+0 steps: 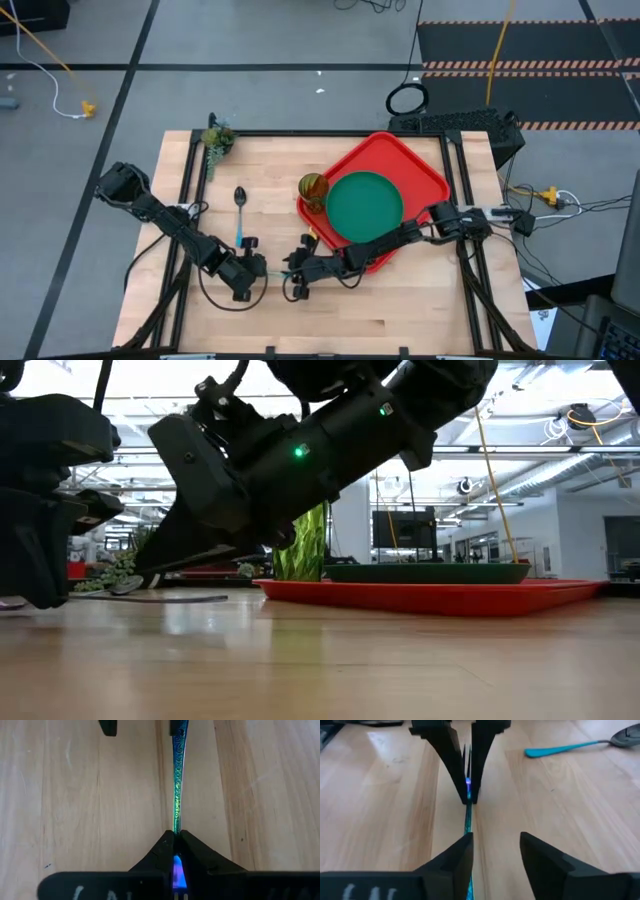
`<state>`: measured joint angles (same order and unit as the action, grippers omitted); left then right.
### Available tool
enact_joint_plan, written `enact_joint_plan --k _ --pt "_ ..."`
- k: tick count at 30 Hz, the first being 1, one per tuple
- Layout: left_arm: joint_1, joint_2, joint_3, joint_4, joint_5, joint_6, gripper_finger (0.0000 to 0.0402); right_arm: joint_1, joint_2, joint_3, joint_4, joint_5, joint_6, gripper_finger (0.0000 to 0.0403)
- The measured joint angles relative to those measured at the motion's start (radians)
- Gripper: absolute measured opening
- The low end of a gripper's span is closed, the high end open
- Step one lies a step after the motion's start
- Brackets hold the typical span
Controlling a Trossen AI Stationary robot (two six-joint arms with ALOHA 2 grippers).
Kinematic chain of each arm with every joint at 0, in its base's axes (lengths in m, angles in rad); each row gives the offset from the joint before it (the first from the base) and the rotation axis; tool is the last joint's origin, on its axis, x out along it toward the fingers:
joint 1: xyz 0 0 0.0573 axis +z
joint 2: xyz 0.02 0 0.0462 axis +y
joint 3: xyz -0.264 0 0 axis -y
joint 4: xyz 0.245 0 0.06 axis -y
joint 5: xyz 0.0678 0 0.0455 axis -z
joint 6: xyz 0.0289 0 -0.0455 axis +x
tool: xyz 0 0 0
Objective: Pick and place plate/cup/fork/spoon on tray
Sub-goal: Put the iridescent fork on the red serving tray
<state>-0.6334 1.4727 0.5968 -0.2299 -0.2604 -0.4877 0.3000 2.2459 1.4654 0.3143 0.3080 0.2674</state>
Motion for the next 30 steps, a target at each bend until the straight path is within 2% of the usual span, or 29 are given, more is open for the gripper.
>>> enact_joint_plan --k 7,30 --pt "0.0 0.0 0.0 0.003 -0.012 0.01 0.0022 0.0 0.013 0.001 0.086 -0.026 -0.067 0.0193" --pt "0.001 0.0 0.001 0.024 -0.037 0.015 0.0022 -0.011 0.044 -0.001 0.134 -0.061 -0.071 0.0194"
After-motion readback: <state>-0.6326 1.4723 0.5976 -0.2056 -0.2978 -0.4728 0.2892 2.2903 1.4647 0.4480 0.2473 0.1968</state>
